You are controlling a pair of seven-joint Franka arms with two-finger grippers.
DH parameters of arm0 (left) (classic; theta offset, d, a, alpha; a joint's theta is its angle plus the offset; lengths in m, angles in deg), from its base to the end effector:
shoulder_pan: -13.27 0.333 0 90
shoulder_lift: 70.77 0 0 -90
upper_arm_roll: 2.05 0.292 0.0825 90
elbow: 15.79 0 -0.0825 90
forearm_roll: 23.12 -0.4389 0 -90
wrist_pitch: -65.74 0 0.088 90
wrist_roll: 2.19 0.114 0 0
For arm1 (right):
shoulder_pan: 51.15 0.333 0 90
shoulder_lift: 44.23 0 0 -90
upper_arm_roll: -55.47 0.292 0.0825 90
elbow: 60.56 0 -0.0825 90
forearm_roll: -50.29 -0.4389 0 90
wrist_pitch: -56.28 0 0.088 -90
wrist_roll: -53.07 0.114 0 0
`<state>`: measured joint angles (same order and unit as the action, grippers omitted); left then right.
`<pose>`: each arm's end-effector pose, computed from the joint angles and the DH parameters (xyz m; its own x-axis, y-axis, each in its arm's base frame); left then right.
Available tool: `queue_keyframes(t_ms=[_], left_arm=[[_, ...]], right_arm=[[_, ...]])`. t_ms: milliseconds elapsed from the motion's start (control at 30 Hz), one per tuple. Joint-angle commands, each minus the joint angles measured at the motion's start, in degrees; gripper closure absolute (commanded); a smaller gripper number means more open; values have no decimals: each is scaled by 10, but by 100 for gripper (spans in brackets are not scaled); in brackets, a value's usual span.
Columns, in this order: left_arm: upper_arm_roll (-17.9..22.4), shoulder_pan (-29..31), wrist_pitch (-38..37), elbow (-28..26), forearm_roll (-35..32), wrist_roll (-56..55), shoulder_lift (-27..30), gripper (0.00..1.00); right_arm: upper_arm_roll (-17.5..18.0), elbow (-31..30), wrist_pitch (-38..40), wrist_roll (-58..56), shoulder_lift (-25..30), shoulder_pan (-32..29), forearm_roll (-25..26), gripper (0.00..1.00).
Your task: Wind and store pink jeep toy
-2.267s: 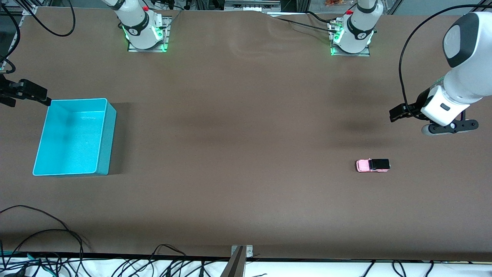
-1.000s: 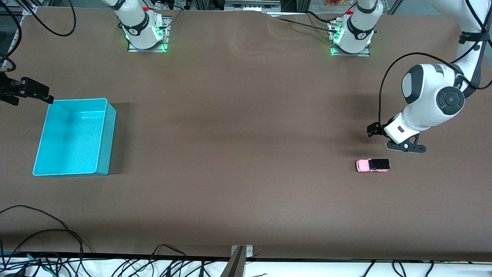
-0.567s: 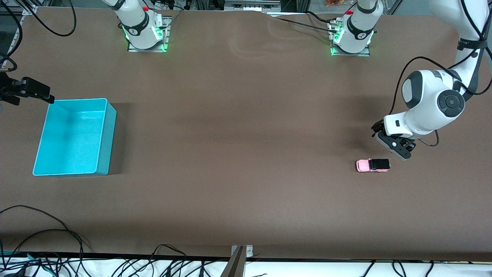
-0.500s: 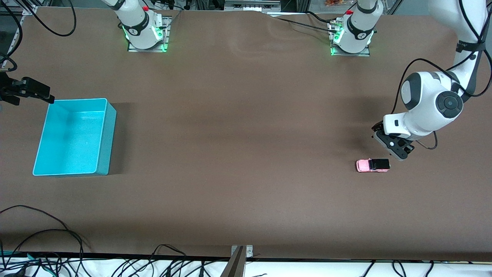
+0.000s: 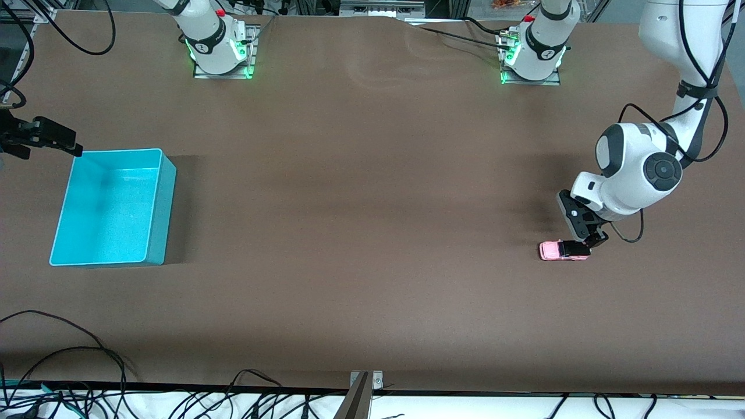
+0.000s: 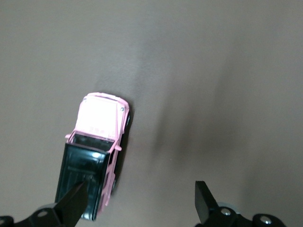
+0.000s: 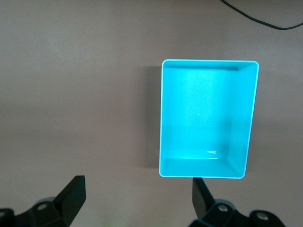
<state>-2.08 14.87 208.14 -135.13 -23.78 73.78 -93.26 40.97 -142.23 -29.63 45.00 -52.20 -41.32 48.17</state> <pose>0.6129 0.0168 0.1640 0.2602 -0.9655 -0.0043 -0.9655 -0.2602 -0.0113 0.6389 -0.0377 0.5791 0.9963 0.0623 -0.0598 0.0618 -0.9980 -0.0108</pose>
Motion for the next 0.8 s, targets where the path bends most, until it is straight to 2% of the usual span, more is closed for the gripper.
queue_keyframes(t_ms=[0,400,767], left_arm=[[-3,5,12,29,-11,80,-33,0],[-3,8,23,56,-11,117,-41,0],[-3,13,24,80,-9,120,-71,0]], right_arm=[[-1,4,9,-5,1,-2,-10,0],[0,4,7,-7,0,-2,-10,0],[0,4,9,-6,0,-1,-10,0]])
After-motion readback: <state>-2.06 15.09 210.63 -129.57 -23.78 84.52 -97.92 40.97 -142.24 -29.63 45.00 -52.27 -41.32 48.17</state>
